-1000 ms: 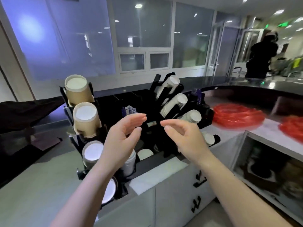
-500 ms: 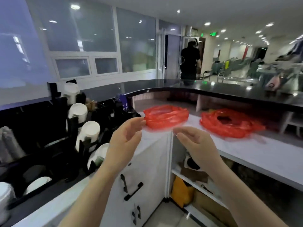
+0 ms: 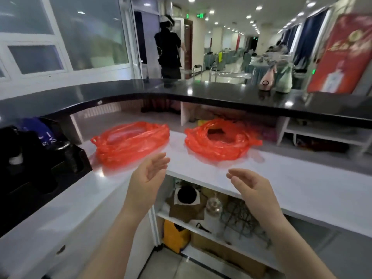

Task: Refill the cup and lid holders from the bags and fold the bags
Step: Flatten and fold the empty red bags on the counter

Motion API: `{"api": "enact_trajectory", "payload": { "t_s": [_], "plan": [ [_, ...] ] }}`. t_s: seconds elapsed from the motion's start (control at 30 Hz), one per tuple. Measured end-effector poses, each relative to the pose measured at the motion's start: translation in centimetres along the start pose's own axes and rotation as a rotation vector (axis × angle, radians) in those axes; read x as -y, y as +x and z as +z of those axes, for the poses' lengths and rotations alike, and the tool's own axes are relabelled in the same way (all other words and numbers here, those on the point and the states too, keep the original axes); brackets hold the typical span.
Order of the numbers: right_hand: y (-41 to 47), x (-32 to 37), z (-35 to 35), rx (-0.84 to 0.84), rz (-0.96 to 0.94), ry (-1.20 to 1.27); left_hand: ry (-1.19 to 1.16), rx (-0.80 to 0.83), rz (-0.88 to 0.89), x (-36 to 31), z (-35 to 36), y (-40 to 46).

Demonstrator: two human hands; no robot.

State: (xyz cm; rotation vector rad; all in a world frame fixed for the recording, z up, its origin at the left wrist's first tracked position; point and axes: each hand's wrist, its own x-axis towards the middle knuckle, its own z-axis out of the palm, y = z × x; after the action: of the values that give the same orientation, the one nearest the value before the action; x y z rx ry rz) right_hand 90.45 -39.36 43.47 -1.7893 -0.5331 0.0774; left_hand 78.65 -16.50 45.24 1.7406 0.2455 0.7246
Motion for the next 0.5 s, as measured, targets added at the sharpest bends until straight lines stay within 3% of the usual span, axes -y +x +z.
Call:
{"api": "enact_trajectory", "payload": {
  "t_s": [0.3,0.5],
  "plan": [
    [13.5,-7.4,-2.8,-0.347,0.229,0.083,-0.162,-0.016,-0.208,10.8,8.0,15.8],
    [17.7,-12.7,-5.4,-0.481,0.375,0.077,-0.130,0.103,-0.313,15.1,12.7,21.5]
  ]
}}
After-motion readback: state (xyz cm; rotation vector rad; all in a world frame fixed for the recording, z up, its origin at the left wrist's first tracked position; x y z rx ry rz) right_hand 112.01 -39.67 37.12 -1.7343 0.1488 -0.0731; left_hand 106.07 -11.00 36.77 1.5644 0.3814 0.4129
